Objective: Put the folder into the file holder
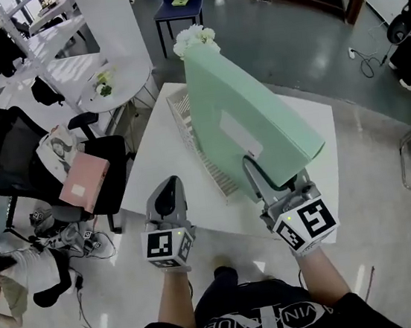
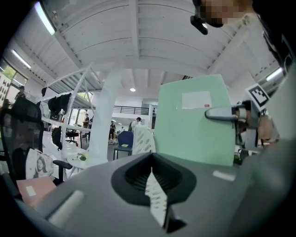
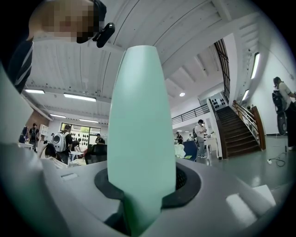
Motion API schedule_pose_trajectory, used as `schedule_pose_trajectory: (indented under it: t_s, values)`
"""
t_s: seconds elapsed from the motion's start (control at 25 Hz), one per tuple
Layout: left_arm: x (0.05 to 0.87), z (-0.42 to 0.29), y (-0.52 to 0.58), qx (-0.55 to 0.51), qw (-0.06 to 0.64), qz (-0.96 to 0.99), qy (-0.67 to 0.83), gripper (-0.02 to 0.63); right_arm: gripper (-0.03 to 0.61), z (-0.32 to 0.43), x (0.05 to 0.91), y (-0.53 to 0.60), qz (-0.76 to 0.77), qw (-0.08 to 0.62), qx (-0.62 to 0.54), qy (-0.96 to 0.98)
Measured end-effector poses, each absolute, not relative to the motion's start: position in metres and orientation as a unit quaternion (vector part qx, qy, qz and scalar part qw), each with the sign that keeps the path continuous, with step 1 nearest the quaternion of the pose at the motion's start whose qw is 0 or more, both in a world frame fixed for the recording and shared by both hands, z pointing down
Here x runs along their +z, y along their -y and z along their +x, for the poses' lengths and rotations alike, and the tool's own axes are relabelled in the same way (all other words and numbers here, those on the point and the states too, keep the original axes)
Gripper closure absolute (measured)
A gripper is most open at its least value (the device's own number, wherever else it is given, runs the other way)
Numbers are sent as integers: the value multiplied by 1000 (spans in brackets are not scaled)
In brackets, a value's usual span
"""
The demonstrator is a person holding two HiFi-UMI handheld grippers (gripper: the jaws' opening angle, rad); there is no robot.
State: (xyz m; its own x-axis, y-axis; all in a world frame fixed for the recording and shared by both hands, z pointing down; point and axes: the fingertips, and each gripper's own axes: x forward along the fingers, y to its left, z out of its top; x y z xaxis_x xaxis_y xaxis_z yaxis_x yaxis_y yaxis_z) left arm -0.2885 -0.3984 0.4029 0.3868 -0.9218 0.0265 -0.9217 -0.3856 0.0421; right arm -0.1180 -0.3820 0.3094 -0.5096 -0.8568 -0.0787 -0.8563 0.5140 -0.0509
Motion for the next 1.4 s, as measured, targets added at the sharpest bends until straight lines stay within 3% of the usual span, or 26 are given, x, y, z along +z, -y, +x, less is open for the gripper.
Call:
schedule_pose_trajectory:
  t_s: [0.88, 1.4]
  values:
    - [422, -323, 441, 16, 41, 858, 511, 614, 410, -161, 332, 425, -519, 73, 6, -852]
    - [435, -318, 431, 21, 59, 846, 529, 614, 410, -164, 362, 435, -511, 52, 2, -858]
